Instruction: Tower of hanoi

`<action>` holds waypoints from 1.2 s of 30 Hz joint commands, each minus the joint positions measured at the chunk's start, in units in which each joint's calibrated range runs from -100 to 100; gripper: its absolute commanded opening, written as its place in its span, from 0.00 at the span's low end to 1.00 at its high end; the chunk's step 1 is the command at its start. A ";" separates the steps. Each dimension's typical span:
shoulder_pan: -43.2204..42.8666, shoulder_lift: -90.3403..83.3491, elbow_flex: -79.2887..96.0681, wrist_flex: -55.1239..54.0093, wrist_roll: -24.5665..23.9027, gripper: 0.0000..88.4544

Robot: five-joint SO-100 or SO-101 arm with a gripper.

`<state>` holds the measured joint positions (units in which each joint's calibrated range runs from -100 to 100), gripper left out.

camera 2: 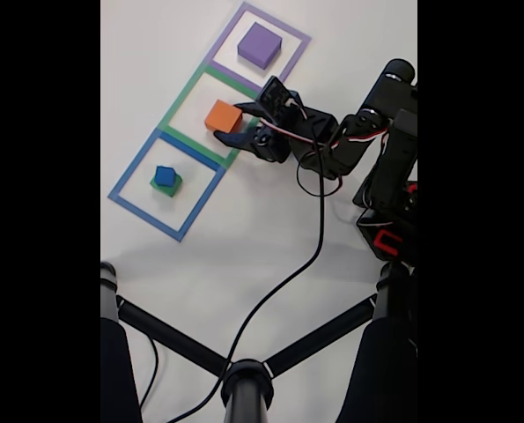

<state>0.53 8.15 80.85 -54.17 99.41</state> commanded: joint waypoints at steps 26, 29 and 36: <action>0.95 6.44 -4.30 -6.00 0.59 0.28; 0.95 6.20 -4.21 -6.17 0.59 0.31; 1.56 -0.94 -2.12 -3.82 0.59 0.31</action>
<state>1.02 14.14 77.98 -59.07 99.41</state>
